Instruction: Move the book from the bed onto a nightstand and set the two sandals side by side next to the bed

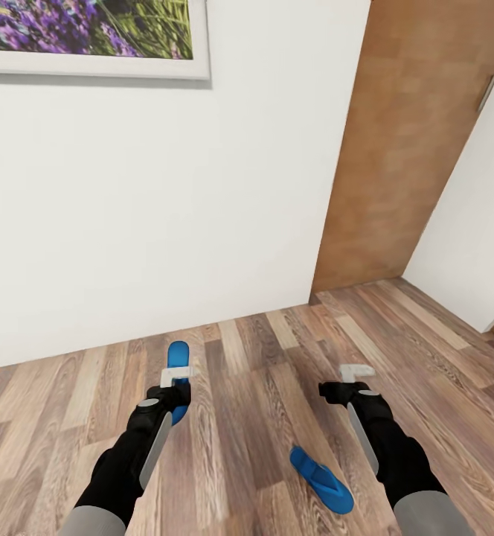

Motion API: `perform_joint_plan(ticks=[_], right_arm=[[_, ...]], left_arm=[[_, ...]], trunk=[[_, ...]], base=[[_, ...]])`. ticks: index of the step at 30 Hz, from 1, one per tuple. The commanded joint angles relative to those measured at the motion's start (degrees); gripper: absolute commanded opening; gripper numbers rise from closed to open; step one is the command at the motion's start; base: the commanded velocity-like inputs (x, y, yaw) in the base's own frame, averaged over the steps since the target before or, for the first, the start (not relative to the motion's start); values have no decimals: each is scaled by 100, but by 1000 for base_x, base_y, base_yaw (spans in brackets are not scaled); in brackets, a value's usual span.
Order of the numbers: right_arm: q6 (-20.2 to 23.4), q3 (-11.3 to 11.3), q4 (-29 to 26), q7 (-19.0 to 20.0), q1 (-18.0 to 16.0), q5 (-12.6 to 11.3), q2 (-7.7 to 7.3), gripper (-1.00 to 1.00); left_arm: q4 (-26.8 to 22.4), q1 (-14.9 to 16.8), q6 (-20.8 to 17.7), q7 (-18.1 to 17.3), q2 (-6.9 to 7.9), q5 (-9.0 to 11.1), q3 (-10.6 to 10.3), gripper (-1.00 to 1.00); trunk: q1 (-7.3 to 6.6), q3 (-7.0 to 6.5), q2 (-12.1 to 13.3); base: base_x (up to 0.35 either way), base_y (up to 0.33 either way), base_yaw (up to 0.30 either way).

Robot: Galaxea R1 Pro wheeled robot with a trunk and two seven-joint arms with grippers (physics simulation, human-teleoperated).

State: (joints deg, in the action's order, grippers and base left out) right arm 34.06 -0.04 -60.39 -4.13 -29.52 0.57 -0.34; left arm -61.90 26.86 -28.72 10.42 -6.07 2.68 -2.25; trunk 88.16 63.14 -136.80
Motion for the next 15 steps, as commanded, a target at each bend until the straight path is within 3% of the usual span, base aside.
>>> perform_joint_plan(ticks=[1,7,11,15], right_arm=[[31,4,-8,-15,0,4,-3,100],[31,4,-8,-13,-1,4,-1,100],[31,4,-8,-10,-1,1,-1,100],[27,-3,-7,-5,-1,-10,-1,100]], left_arm=[[-6,3,-29,39,0,22,-12,-100],[-6,4,-36,39,0,22,-12,-100],[-6,4,-37,39,0,22,-10,-100],[-6,3,-37,39,0,29,-4,-100]], trunk=[[0,-2,-2],[0,-31,-2],[0,-35,-2],[0,-36,-2]], base=[[127,-165,213],[163,-209,202],[155,-208,58],[30,-43,8]])
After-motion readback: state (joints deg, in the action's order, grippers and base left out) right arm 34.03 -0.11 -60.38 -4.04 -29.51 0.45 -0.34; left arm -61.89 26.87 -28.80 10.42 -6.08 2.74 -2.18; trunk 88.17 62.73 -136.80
